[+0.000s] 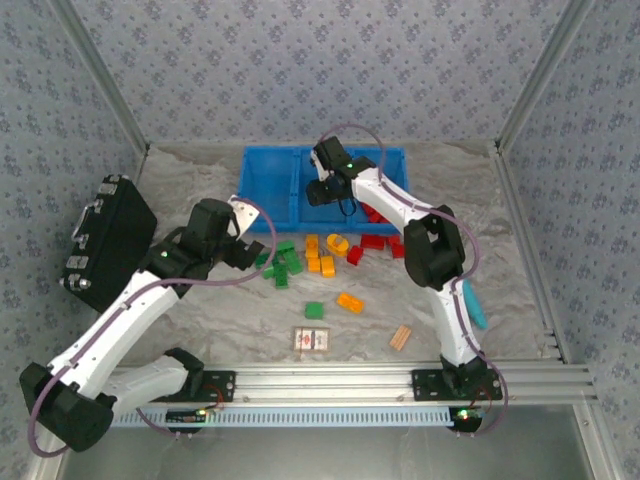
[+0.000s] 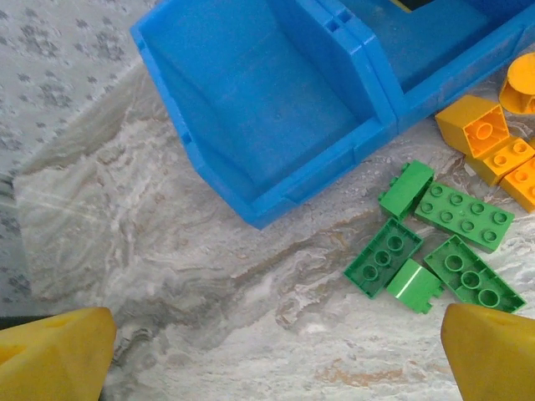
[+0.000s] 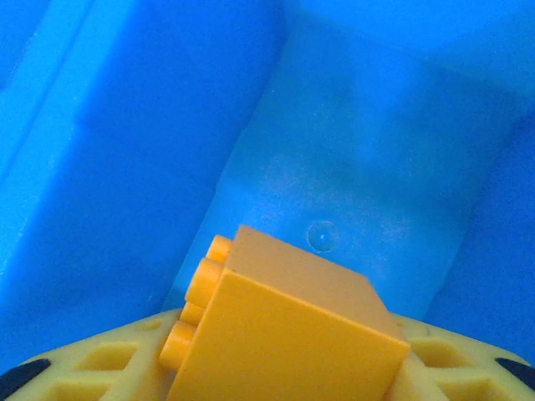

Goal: Sort the legos into containers by color
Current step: Place the lego in the container.

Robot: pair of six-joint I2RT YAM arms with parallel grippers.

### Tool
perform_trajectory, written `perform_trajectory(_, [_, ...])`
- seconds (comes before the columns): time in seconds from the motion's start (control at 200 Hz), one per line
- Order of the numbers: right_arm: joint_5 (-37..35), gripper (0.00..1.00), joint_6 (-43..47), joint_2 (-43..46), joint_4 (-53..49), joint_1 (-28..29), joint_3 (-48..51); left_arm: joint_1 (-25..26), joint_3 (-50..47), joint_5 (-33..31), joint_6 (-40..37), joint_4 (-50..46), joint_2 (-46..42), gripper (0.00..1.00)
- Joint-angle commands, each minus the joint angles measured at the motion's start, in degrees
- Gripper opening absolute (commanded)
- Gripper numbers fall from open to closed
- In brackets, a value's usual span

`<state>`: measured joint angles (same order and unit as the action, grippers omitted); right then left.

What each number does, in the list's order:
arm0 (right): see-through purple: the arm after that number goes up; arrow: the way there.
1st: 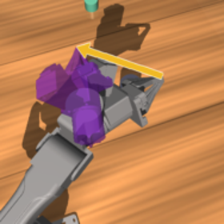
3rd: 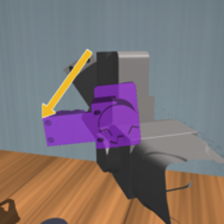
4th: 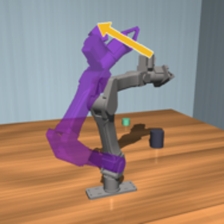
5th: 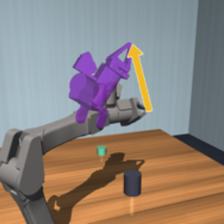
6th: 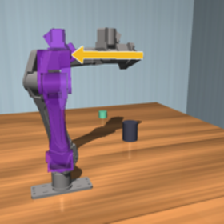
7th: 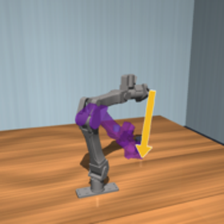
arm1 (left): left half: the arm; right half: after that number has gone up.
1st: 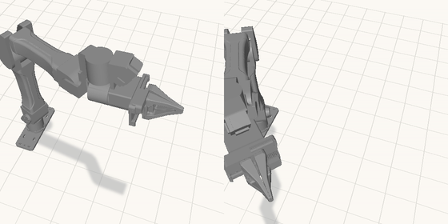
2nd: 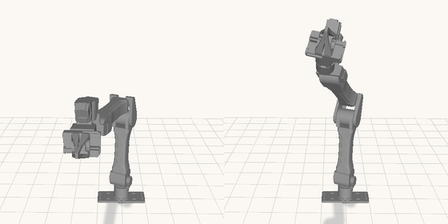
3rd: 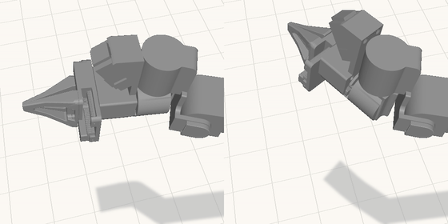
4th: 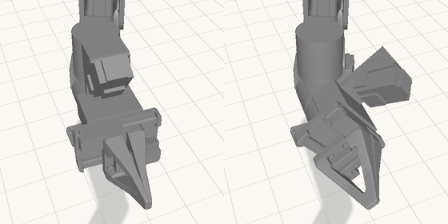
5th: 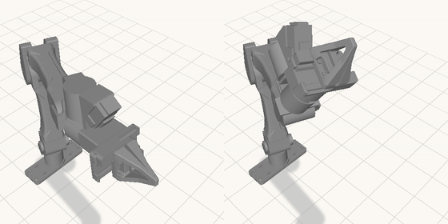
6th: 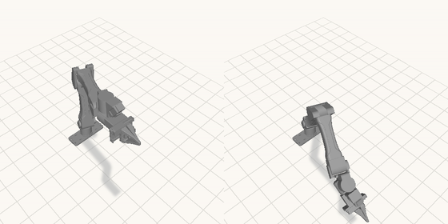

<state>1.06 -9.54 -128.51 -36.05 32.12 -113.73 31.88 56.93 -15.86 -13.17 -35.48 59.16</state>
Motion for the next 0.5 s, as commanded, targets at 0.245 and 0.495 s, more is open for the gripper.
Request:
perform_trajectory(0.245, [3.57,0.68,2.22,1.88,0.71,-0.03,-0.31,0.26,-1.85,8.06,19.92,-2.75,2.84,1.0])
perform_trajectory(0.495, [4.47,0.7,3.45,6.84,3.35,-0.37,4.32,6.67,-7.38,6.12,31.32,-0.69,5.52,0.98])
